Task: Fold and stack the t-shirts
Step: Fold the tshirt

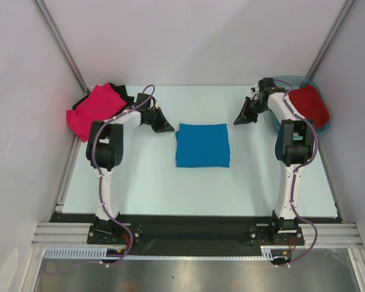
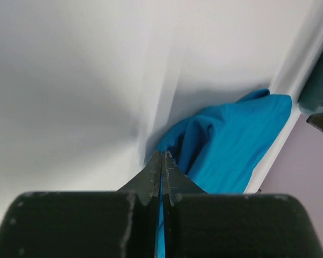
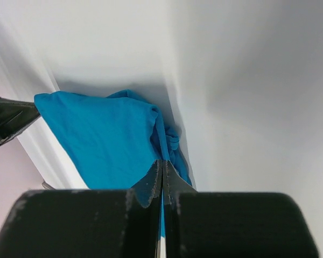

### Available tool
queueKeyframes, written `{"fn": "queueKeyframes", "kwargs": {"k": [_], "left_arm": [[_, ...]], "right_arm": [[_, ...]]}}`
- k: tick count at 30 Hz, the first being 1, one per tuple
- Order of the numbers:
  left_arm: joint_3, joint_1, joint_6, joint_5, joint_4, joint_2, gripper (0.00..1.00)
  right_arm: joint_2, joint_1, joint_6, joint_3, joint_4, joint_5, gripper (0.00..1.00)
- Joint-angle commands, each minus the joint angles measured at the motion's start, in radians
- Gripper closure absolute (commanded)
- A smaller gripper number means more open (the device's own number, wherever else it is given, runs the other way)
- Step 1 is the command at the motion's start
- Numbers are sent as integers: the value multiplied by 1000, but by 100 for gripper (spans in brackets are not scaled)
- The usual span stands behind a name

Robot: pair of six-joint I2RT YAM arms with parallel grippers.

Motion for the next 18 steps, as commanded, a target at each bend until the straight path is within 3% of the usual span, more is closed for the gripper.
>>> {"fn": "queueKeyframes", "kwargs": {"k": [1, 18], "left_arm": [[63, 3, -46, 47, 35, 51, 100], [139, -38, -68, 82, 3, 120, 100]], "right_arm": [[-71, -4, -12, 4, -8, -9, 100], [-74, -5, -8, -22, -8, -2, 100]]}}
